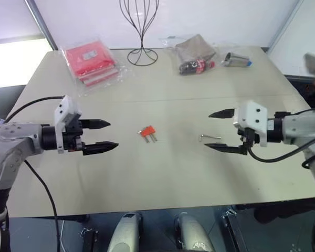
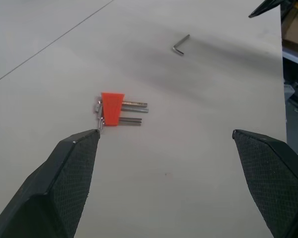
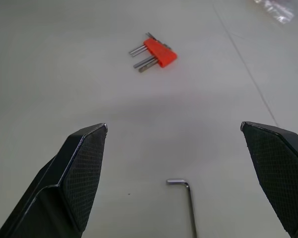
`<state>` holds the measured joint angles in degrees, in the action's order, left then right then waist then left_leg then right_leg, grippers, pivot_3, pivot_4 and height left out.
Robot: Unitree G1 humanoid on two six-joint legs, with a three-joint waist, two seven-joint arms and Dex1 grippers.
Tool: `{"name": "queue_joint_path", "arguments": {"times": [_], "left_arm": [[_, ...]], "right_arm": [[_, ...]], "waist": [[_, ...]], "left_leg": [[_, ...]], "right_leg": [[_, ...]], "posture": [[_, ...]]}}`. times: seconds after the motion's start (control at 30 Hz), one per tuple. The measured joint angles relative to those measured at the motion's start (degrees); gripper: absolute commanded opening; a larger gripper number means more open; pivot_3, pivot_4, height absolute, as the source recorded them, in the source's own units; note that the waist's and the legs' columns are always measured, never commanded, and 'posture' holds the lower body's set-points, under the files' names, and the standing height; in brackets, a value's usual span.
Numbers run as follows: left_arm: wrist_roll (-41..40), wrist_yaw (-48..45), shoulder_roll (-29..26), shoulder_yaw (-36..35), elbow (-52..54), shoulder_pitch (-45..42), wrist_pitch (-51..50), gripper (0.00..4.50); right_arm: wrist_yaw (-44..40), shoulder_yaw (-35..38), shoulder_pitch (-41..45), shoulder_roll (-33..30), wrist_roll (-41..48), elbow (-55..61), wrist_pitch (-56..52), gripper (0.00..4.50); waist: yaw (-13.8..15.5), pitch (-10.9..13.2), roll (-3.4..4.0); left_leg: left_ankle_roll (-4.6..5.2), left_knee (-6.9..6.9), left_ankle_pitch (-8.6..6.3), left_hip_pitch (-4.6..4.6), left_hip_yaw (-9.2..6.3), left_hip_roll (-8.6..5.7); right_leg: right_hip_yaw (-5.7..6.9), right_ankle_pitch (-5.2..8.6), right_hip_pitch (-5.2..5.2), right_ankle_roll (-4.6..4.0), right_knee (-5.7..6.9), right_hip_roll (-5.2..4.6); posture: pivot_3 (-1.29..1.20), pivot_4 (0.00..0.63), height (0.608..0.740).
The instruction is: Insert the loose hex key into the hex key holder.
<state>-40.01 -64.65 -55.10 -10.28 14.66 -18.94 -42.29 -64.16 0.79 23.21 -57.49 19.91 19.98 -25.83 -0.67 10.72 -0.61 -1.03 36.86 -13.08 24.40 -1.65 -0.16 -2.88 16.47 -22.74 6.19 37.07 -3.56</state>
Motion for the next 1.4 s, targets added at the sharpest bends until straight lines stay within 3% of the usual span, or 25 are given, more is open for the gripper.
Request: {"name": "queue_joint_path", "arguments": {"times": [0.7, 1.03, 1.3, 1.4], "left_arm": [[-1.77, 2.45, 1.94, 0.05, 0.35, -2.69, -2.03, 4.48], [-2.55, 2.89, 1.79, -0.07, 1.49, -1.80, -2.44, 4.48], [-3.07, 5.76, 3.54, -0.37, 2.72, 0.98, -2.94, 4.48], [-2.29, 8.29, 5.76, -0.08, 3.80, 3.88, -2.19, 4.48]], "right_arm": [[-0.45, -1.95, 2.84, 0.32, -1.31, -2.77, 1.35, 4.50], [-0.15, -3.64, 5.61, 3.74, -2.96, -6.10, 3.80, 4.50], [5.57, -8.37, 11.48, 15.70, -9.20, -15.78, 12.01, 4.50], [8.81, -13.26, 14.93, 22.65, -14.70, -25.36, 19.16, 4.50]], "waist": [[-0.03, 0.00, 0.00], [-0.10, 0.01, 0.00], [-0.30, 0.01, -0.01], [-0.43, 0.01, -0.01]], "left_leg": [[0.00, 0.03, 0.00, 0.00, 0.01, 0.00], [0.00, 0.03, 0.00, -0.01, 0.01, 0.00], [0.00, 0.06, 0.01, -0.02, 0.01, 0.01], [-0.01, 0.08, 0.01, -0.01, 0.02, 0.01]], "right_leg": [[0.00, -0.02, -0.01, 0.04, 0.04, 0.03], [0.00, -0.09, -0.02, 0.17, 0.08, 0.08], [0.00, -0.13, -0.03, 0.23, 0.17, 0.17], [-0.01, -0.14, -0.06, 0.25, 0.19, 0.24]], "posture": [[0.00, 0.150, 0.740], [0.00, 0.150, 0.740], [0.00, 0.150, 0.740], [0.00, 0.150, 0.740]]}}
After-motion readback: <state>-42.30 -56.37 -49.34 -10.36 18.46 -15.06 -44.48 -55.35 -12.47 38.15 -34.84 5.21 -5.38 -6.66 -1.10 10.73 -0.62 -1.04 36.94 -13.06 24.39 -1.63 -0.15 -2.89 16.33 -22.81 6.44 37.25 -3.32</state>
